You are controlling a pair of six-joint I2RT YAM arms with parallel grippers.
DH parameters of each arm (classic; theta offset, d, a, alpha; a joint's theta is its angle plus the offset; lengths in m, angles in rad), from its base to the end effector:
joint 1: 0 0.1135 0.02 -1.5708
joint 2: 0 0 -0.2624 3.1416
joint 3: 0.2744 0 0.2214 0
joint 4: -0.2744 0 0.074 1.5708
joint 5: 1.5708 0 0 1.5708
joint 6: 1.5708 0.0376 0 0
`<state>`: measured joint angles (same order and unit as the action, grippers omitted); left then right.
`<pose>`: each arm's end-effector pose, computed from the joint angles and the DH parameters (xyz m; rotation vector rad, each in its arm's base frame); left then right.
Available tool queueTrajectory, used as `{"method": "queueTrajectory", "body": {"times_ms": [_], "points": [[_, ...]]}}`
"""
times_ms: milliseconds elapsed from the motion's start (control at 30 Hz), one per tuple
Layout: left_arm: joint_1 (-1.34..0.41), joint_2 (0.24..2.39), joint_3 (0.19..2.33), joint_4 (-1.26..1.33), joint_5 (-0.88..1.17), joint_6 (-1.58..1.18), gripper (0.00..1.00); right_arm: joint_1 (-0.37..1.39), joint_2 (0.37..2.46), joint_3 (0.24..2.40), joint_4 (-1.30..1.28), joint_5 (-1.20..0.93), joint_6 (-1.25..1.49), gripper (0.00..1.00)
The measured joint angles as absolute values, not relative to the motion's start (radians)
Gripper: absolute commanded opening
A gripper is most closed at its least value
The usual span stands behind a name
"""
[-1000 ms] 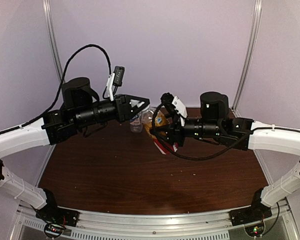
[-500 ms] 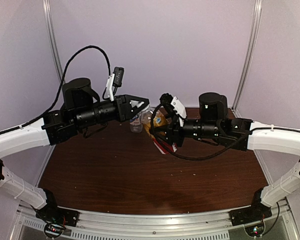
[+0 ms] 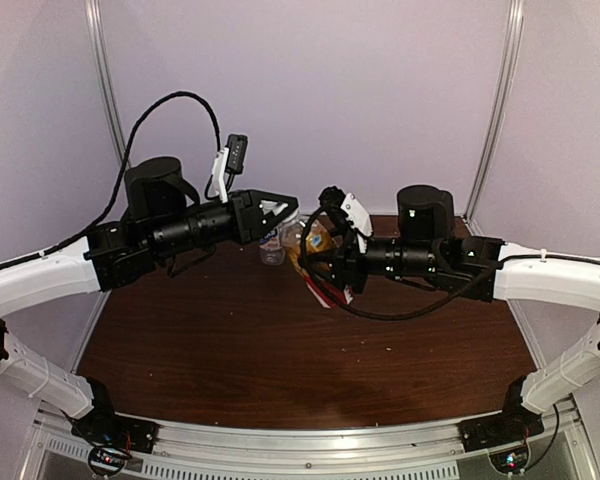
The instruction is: Unscrew the bottle caps
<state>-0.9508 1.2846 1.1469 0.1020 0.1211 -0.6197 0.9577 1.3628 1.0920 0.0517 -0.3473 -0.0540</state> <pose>0.1570 -0.2277 0.3914 0.3935 1.7273 -1.2824 0.1587 0.2478 0.3473 -1.1314 1.5020 0.9458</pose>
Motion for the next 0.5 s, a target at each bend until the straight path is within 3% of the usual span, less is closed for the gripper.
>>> {"method": "queueTrajectory", "body": {"times_ms": [500], "points": [[-0.950, 1.277, 1.132, 0.134, 0.136, -0.553, 0.45, 0.944, 1.363, 1.092, 0.056, -0.416, -0.042, 0.45]]}}
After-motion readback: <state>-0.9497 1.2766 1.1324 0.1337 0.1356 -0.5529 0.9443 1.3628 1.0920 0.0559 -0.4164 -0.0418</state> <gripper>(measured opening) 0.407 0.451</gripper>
